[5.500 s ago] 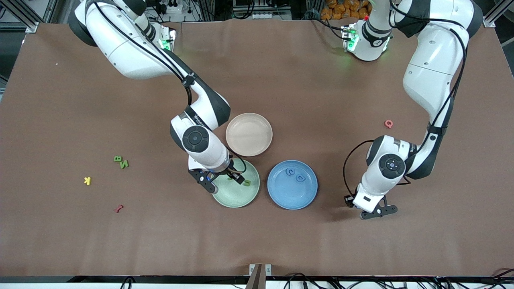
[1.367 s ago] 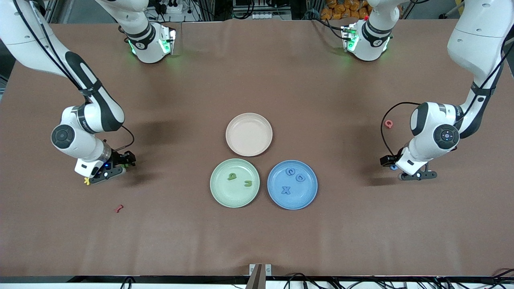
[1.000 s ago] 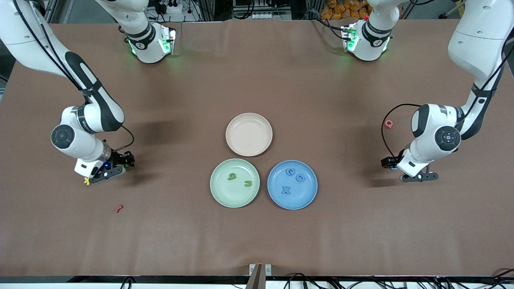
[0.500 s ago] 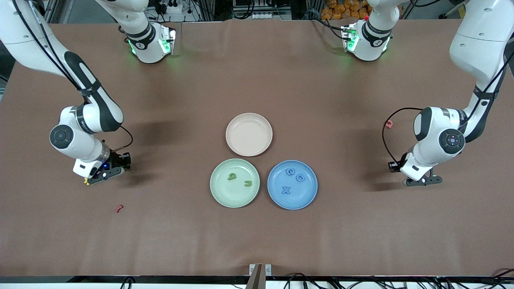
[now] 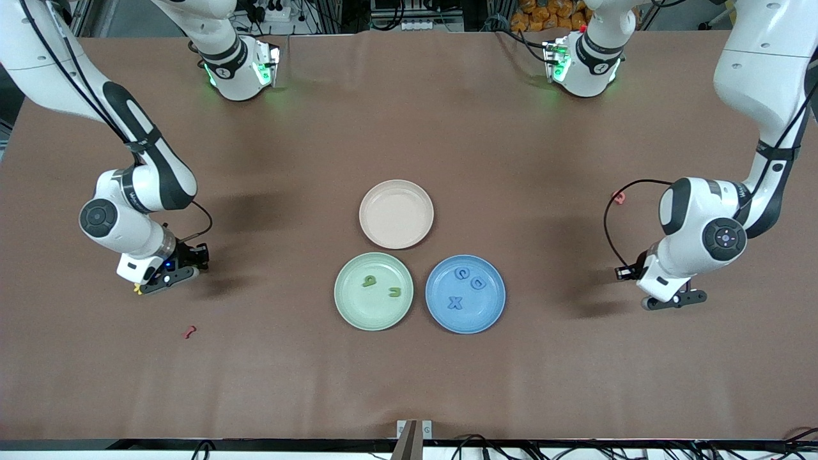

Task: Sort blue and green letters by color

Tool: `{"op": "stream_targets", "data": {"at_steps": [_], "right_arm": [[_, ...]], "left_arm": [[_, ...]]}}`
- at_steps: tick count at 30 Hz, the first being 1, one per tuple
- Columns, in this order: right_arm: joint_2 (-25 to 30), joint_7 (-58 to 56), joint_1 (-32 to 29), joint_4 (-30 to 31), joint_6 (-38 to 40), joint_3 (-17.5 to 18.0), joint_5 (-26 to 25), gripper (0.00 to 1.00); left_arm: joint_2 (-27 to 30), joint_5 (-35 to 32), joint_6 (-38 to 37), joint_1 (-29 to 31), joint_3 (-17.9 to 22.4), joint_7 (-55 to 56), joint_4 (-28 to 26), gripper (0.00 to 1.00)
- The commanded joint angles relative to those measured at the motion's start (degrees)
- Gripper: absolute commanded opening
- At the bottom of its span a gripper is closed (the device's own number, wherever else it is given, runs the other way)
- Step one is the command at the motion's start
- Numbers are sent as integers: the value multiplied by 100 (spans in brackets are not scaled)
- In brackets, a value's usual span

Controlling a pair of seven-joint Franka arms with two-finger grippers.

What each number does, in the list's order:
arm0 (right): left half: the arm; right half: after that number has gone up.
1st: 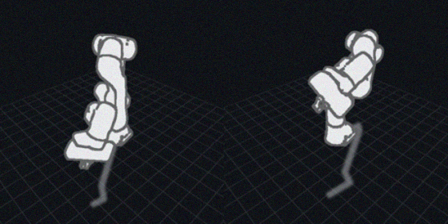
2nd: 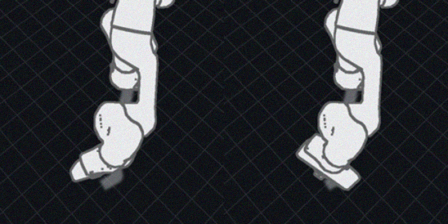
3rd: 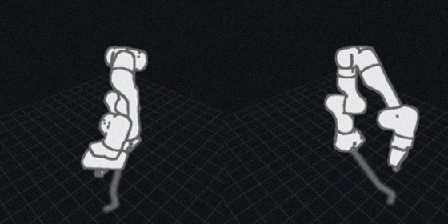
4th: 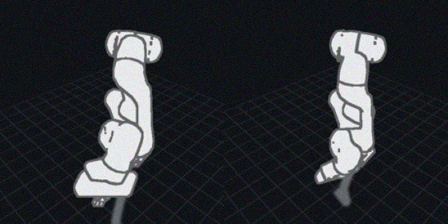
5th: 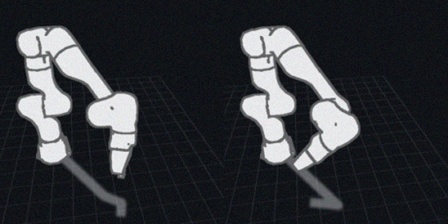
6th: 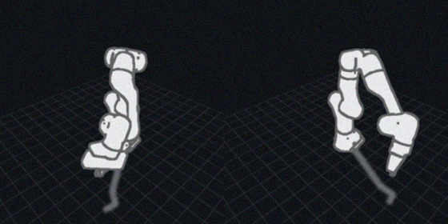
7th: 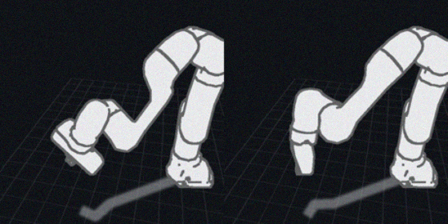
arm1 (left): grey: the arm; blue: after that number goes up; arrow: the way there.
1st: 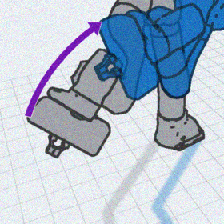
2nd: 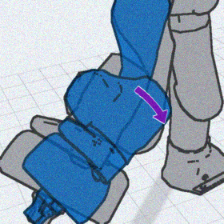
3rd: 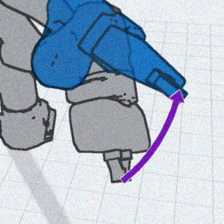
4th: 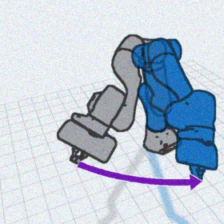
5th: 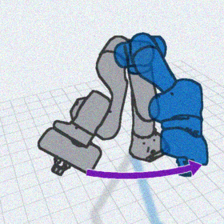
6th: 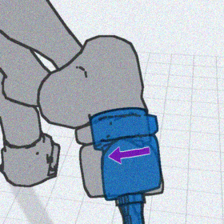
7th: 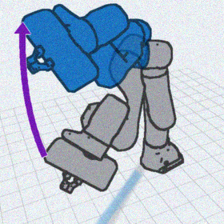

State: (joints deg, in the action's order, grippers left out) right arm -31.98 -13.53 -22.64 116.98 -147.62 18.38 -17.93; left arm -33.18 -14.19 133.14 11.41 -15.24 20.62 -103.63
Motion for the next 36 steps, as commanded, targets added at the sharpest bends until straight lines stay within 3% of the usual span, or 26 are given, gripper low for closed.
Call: {"op": "stream_targets", "data": {"at_steps": [1,6,14,23,29,36], "right_arm": [[25,438,75,-175,76,87,-35,0],[25,1053,347,-307,154,148,-35,0],[7,2529,866,-896,1007,377,9,0],[16,3760,1682,-1230,1333,526,799,0],[-19,4753,2218,-1458,1403,526,870,0],[-239,5527,2615,-1731,1377,518,879,0]], "left_arm": [[-127,145,-218,-367,13,547,387,0],[-303,145,-218,-806,13,1302,633,0],[-453,206,-218,-1553,21,2779,985,0],[-593,180,-166,-2345,39,3958,1240,0],[-672,189,-157,-2626,48,4327,1486,0],[-901,153,589,-2829,92,4776,1653,0]]}}
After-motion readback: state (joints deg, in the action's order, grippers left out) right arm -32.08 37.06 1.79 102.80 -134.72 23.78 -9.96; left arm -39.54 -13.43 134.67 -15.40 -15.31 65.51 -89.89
